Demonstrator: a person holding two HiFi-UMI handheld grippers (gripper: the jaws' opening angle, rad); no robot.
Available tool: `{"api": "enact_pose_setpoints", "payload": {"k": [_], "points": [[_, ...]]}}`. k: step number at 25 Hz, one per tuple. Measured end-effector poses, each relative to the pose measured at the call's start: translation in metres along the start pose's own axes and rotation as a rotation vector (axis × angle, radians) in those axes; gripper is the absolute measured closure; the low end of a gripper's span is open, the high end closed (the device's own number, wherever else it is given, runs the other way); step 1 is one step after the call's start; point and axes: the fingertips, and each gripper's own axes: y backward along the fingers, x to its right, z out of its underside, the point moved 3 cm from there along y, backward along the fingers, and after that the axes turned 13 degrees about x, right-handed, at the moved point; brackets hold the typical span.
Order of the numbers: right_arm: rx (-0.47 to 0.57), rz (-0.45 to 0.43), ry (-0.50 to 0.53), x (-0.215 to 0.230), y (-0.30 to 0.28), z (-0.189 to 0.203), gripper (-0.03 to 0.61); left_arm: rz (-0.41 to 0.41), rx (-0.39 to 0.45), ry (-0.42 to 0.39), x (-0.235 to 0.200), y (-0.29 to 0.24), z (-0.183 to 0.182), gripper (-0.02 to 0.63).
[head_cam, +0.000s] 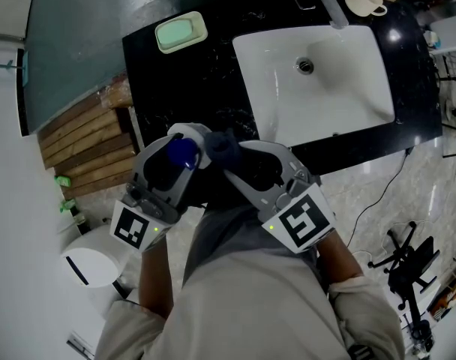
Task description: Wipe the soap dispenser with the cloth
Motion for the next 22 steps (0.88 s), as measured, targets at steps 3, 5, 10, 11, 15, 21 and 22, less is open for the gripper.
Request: {"api": "enact_pose_setpoints", "payload": {"k": [3,5,10,11,15,21,22], "points": [[0.001,0.002,-0.005,-0.0013,0.0021,-0.0015,0.446,0.003,0.001,-0.001,0.0003,-0.0002,0.0005,0.488],[-0.001,0.003,-0.008,-0.0026,0.0031,-0.0022,0.446,0.003,0.001,-0.003,0.0002,0.0002,0.001,0.486],[0.002,-0.002,-0.006,-0.006,0.0058,-0.0044,0.446,0.005,0.002,-0.001,0.0002,0.0008,0.0017,0.486],[0.003,-0.001,-0.009,-0.0065,0.0063,-0.0045,0.446,0.004,0.002,-0.001,0.0,0.0009,0.0019,0.486],[0.009,0.0,-0.035,-0.0068,0.0058,-0.0018,0.446,0.001,0.009,0.006,-0.0006,0.0012,0.0017,0.486],[0.001,-0.007,-0.042,-0.0058,0.005,0.002,0.446,0.002,0.012,0.011,-0.0006,0.0007,0.0021,0.486],[-0.002,-0.007,-0.04,-0.0061,0.0051,0.0024,0.446,0.002,0.012,0.012,-0.0005,0.0007,0.0022,0.486]]}}
